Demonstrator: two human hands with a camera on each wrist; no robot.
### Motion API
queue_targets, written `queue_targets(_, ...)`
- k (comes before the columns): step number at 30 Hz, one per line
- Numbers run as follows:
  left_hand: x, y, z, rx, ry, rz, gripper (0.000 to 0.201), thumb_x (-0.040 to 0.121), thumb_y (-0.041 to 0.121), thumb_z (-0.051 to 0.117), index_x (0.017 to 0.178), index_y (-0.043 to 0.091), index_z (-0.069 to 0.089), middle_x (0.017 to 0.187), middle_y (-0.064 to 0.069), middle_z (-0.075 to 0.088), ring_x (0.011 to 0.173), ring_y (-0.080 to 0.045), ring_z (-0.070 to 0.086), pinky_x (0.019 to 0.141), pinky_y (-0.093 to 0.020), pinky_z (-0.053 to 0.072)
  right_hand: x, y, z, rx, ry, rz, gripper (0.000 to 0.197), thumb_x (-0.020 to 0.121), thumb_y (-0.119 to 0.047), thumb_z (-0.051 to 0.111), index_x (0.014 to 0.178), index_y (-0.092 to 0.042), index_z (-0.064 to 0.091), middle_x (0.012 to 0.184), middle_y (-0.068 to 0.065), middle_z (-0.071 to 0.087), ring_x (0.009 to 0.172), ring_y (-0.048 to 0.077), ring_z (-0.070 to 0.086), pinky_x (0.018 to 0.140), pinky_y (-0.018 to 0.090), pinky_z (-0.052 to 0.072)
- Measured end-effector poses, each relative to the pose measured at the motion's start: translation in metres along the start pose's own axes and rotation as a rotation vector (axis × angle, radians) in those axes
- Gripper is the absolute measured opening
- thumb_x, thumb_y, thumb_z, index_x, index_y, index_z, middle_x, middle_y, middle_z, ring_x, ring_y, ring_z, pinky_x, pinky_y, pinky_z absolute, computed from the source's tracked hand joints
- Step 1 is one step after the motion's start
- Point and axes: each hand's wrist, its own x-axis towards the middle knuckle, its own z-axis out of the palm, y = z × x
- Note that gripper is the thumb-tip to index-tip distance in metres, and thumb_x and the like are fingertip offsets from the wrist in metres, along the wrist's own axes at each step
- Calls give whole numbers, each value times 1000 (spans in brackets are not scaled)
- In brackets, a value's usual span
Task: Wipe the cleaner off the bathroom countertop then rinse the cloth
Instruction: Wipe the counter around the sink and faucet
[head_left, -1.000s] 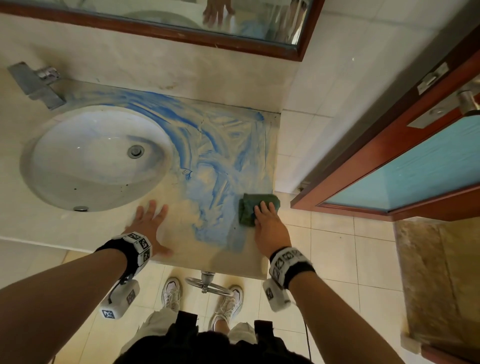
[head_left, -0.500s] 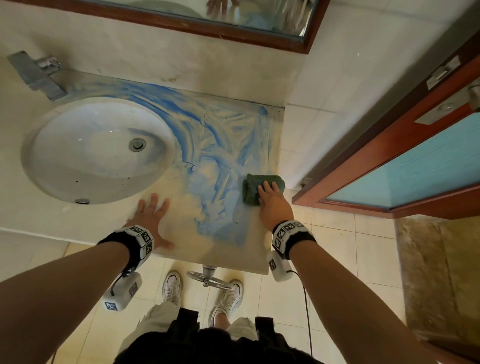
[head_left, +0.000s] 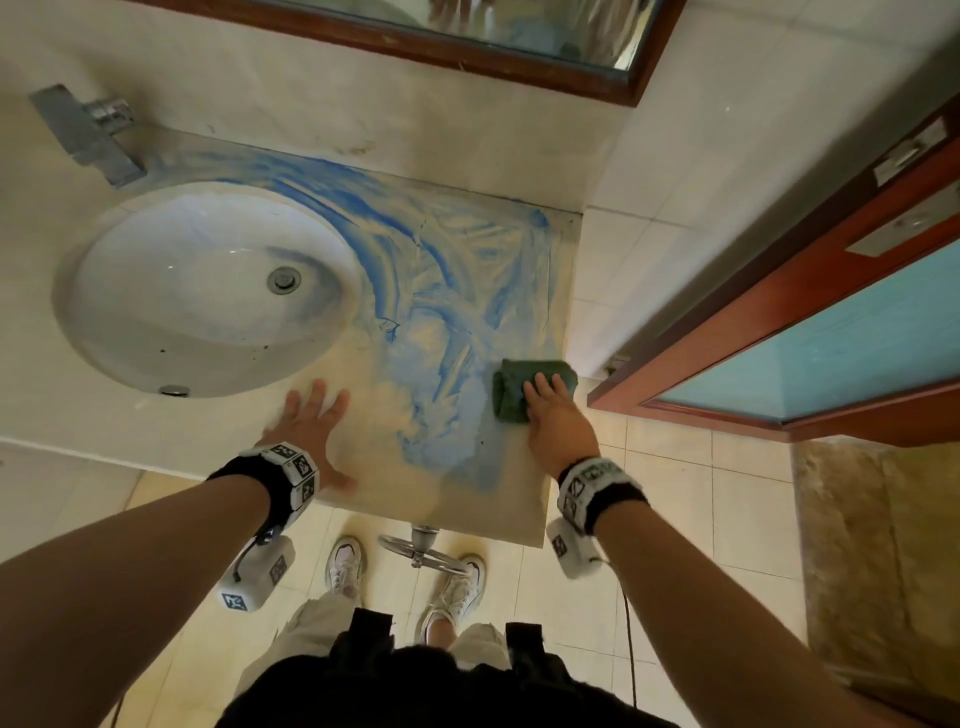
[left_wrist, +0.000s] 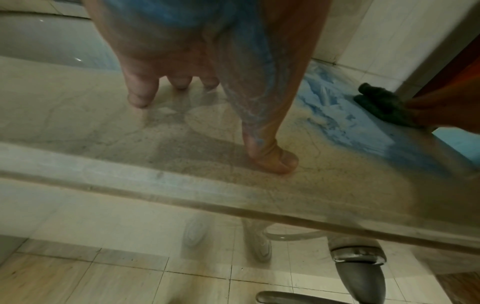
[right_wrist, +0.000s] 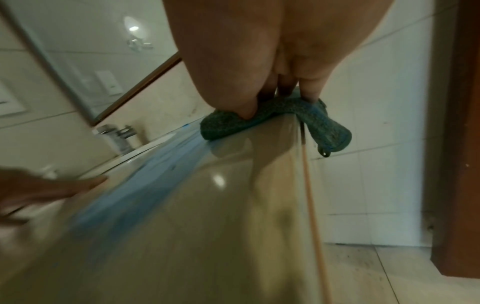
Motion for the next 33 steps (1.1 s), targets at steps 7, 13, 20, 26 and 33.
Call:
queue_targets(7, -1, 0, -1, 44, 2, 10, 138, 58, 65, 79, 149, 37, -22, 157, 4, -31, 147, -31, -18, 119, -54, 13, -2, 2, -2, 193, 47, 64, 50, 102, -9, 35, 151, -13, 32, 161, 3, 19, 150, 23, 9, 118, 30, 10)
queue_targets(13, -2, 2, -3, 89, 2, 23, 138, 60, 67, 78, 150, 33, -21, 158, 0, -29, 147, -35, -17, 120, -51, 9, -91, -10, 47, 217, 85, 83, 48, 101, -12, 38, 148, -17, 38, 159, -2, 23, 149, 16, 14, 115, 22, 11)
queue_targets(20, 8, 1, 1, 116, 12, 25, 145, 52, 73, 77, 150, 32, -21, 158, -3, -28, 146, -39, -15, 119, -53, 14, -154, -33, 93, 55, 16, 37, 56, 80, -3, 66, 135, -10, 56, 146, 7, 49, 140, 30, 36, 107, 41, 42)
queue_targets(26, 6, 1, 1, 79, 13, 39, 142, 54, 70, 79, 149, 36, -20, 157, 1, -30, 147, -36, -16, 115, -59, 18, -102, -67, 70, -49, 40, -75, 55, 93, -11, 47, 147, -12, 39, 157, 5, 30, 148, 29, 19, 119, 45, 7)
queue_targets(33, -1, 1, -3, 54, 1, 60, 140, 57, 68, 79, 149, 36, -20, 156, 2, -31, 147, -33, -18, 109, -64, 24, -114, -84, 83, 14, 74, 67, 59, 99, -11, 37, 154, -18, 19, 162, -2, 13, 150, 21, 5, 119, 35, -5)
